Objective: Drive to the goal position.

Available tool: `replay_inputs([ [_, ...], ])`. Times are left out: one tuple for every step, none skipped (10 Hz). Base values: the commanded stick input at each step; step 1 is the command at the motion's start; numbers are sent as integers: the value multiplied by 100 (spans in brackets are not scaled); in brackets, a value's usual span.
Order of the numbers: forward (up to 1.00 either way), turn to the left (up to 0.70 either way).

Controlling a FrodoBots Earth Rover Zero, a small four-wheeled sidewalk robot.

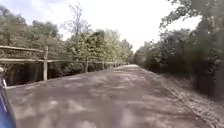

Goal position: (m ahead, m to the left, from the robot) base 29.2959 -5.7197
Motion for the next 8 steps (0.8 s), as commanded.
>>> replay_inputs([
  [70, 2],
  [70, 2],
  [70, 2],
  [70, 2],
  [70, 2],
  [70, 0],
  [70, -12],
  [70, -20],
])
